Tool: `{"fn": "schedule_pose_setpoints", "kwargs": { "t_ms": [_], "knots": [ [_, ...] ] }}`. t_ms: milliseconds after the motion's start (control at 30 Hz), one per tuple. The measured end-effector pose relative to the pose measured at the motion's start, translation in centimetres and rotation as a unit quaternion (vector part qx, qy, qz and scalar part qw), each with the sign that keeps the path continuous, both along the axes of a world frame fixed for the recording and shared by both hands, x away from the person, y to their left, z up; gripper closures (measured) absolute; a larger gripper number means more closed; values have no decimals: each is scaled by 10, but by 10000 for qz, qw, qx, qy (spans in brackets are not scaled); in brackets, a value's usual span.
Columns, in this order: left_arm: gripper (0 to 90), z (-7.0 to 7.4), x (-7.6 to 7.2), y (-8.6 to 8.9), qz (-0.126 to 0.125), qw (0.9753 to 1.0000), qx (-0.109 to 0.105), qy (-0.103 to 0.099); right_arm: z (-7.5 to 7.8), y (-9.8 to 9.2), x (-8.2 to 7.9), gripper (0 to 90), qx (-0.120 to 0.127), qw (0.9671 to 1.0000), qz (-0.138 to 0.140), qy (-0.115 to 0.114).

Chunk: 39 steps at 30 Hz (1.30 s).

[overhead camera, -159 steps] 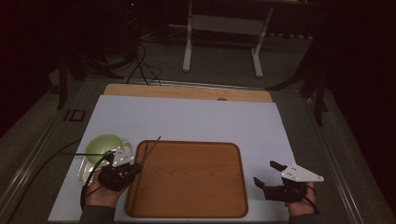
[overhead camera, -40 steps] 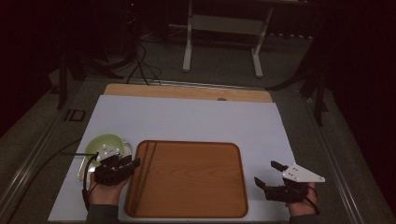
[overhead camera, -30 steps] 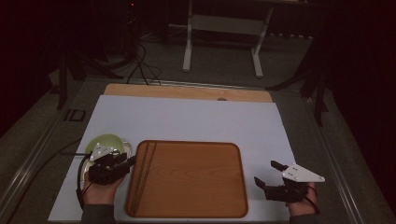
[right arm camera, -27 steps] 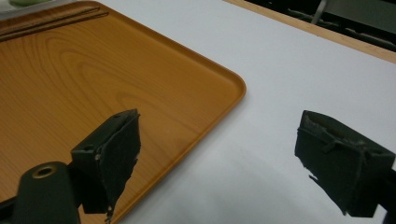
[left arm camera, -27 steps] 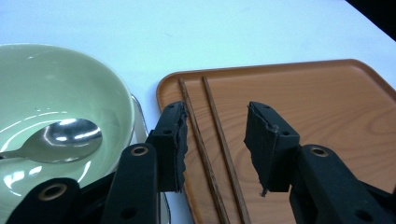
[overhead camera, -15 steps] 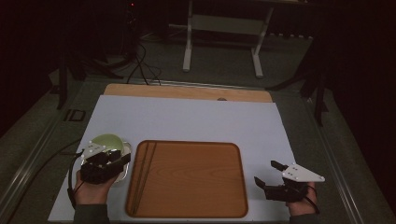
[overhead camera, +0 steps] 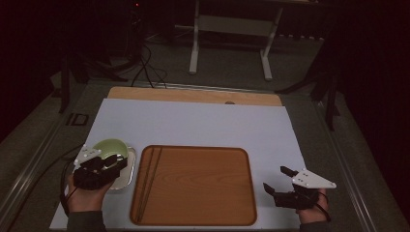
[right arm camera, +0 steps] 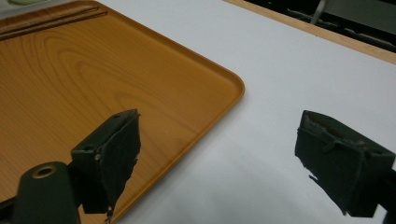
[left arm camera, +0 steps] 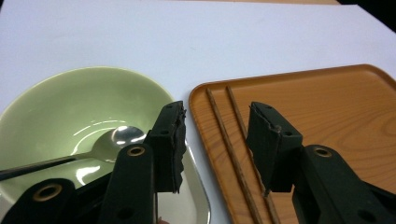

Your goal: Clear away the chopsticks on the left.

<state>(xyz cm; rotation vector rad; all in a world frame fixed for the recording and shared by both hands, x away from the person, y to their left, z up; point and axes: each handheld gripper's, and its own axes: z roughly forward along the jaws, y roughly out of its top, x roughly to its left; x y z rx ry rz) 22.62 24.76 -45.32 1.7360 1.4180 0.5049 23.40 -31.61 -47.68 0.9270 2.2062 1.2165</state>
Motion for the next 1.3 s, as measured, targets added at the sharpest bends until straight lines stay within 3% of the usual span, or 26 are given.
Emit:
{"fn": "schedule_pose_setpoints", "kwargs": {
  "t_ms": [200, 400, 567, 733, 967, 1300],
  "knots": [
    [562, 1, 0, 2, 27, 10000, 57, 24, 0, 0, 0, 142, -2, 10000, 15, 4],
    [568, 3, -3, 9, 300, 9994, 55, -146, 0, 0, 0, 141, -6, 10000, 14, 3],
    [577, 5, -4, 16, 371, 9992, -6, -173, 0, 0, 0, 141, -3, 10000, 11, 12],
    [540, 4, -4, 25, 516, 9978, -368, -167, 0, 0, 0, 141, -7, 10000, 19, 0],
    [548, 4, -6, 32, 586, 9978, -235, -217, 0, 0, 1, 142, -13, 10000, 18, 4],
    [522, 0, -5, 41, 723, 9968, -282, -181, 1, 0, 0, 142, -15, 10000, 21, -1]
  ]
}}
